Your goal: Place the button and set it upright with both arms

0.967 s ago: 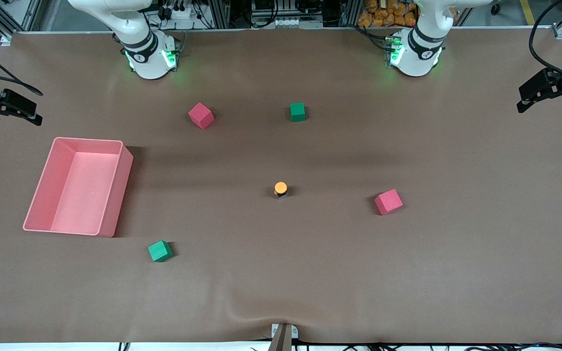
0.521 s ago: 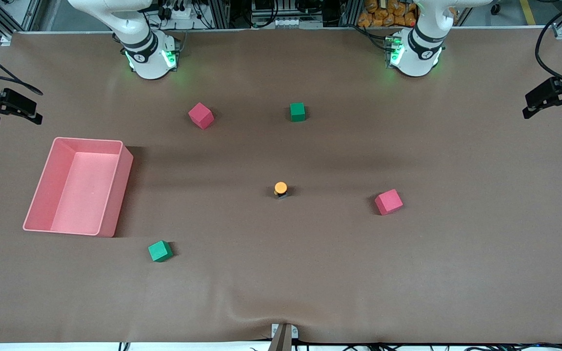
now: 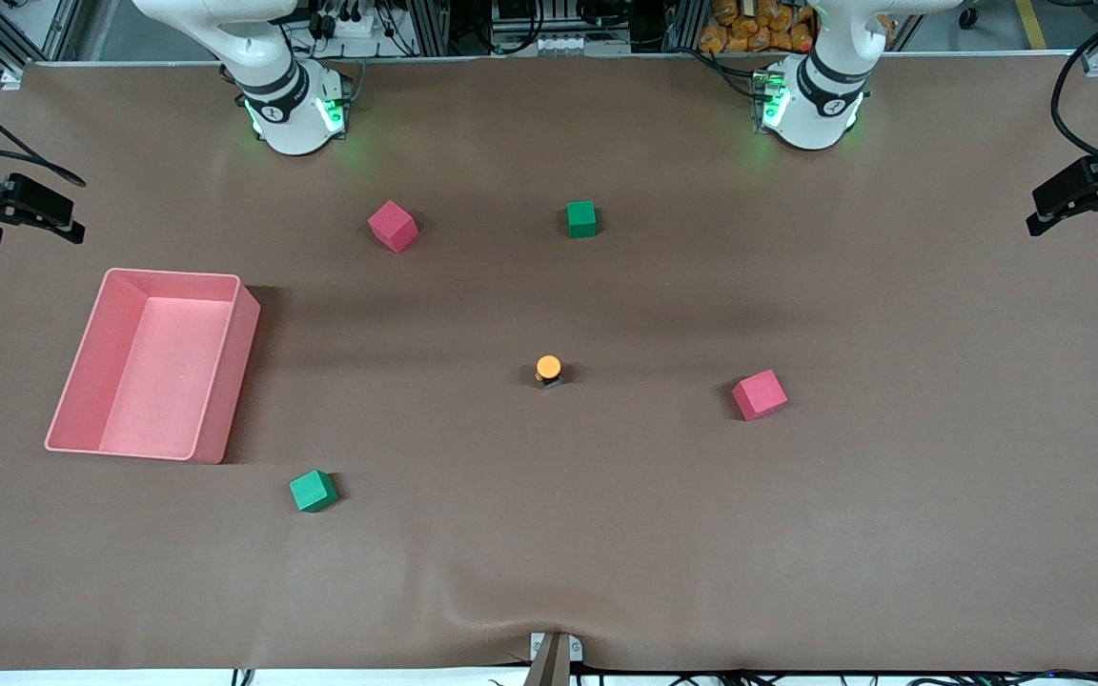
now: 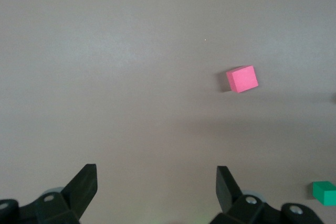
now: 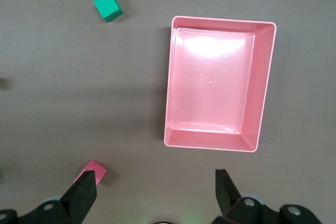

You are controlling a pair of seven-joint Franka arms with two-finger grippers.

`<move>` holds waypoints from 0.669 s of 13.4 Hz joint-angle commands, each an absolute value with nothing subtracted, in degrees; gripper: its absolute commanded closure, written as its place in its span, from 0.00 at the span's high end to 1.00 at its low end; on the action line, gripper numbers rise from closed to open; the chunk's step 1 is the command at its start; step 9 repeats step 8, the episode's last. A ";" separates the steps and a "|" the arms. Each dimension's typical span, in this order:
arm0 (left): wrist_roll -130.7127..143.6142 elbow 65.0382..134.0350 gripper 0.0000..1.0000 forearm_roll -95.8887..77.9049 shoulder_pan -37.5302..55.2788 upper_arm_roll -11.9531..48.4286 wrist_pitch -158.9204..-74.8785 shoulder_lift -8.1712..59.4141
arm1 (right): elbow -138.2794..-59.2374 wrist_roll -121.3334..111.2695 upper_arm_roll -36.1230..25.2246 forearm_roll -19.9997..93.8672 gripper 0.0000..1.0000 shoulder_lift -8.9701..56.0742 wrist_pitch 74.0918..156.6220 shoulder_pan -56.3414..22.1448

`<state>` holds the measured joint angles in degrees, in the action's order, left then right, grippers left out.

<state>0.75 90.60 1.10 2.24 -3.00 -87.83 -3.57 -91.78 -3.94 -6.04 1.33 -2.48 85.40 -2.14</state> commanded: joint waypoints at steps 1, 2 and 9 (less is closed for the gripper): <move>1.50 89.74 1.00 0.62 2.02 -2.64 -87.63 -3.52 | -92.37 -4.04 -6.15 0.70 1.00 -2.99 85.61 -2.46; 1.15 89.74 1.00 0.62 2.02 -2.72 -87.63 -3.43 | -92.37 -4.04 -6.15 0.62 1.00 -2.99 85.61 -2.46; 1.05 89.65 1.00 0.62 2.02 -2.64 -87.63 -3.25 | -92.37 -4.04 -6.15 0.70 1.00 -2.99 85.69 -2.63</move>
